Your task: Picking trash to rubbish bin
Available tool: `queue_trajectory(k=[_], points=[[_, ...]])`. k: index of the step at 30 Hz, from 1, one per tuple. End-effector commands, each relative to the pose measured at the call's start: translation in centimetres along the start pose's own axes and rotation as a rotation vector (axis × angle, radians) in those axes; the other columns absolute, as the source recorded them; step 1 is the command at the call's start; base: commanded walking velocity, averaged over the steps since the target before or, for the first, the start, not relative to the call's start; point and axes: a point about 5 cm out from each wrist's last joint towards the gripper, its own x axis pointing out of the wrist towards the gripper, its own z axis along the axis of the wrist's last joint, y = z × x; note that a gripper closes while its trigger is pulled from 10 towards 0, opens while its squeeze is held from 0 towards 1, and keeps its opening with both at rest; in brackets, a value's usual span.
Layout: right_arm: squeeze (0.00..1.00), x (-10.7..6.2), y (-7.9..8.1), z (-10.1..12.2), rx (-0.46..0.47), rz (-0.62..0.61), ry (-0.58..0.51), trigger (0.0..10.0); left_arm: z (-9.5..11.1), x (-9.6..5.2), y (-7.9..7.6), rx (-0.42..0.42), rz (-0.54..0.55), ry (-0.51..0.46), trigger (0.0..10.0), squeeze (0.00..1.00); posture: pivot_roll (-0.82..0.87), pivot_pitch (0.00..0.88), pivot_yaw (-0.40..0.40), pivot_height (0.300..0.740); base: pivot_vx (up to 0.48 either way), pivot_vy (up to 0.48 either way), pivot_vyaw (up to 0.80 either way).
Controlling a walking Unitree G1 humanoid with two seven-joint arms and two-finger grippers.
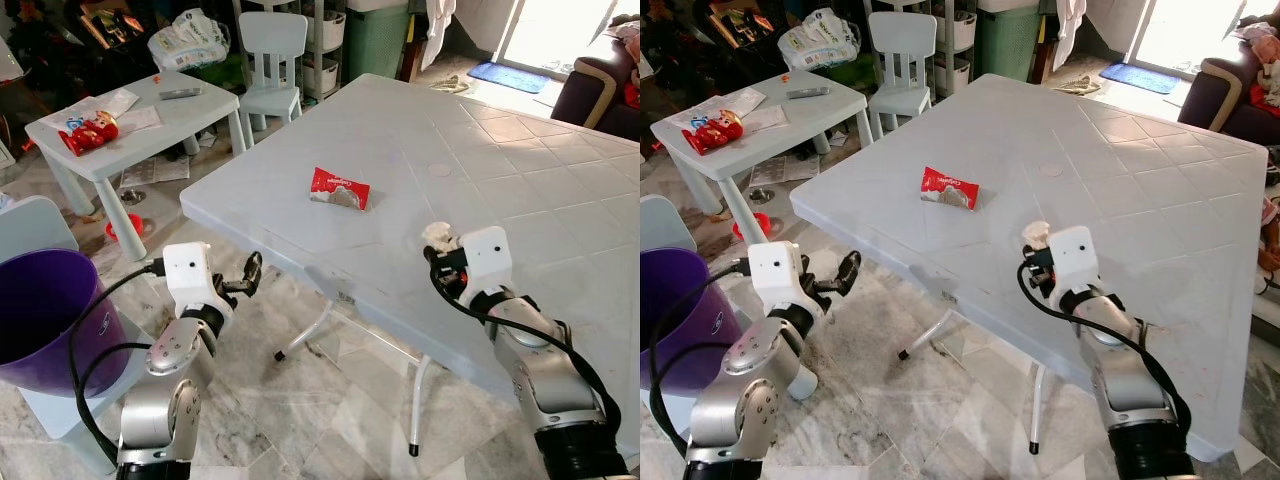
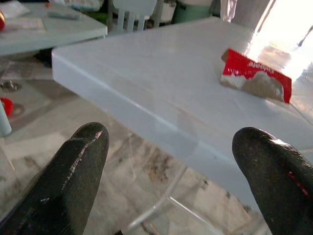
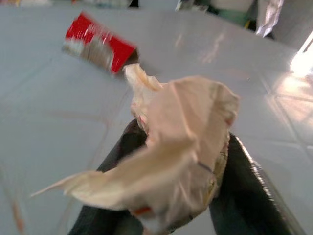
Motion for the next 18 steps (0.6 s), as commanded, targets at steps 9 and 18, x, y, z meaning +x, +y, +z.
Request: queue_trajectory(k=[9, 18], points=[[0.0, 1.0, 2.0, 2.8, 0.035, -0.065, -0.134, 0.0, 1.1, 1.4, -1.8, -0.003, -0.058, -0.05, 10.0, 0.0, 0.03, 0.027, 0.004, 0.74, 0.0, 0.0, 0.0], [0.0, 1.3, 2.4, 3.5, 0.071, -0.077, -0.155, 0.0, 0.7, 1.4, -2.3, 0.023, -0.101, -0.035, 10.0, 0.0, 0.03, 0.025, 0.021, 0.74, 0.0, 0.0, -0.36]])
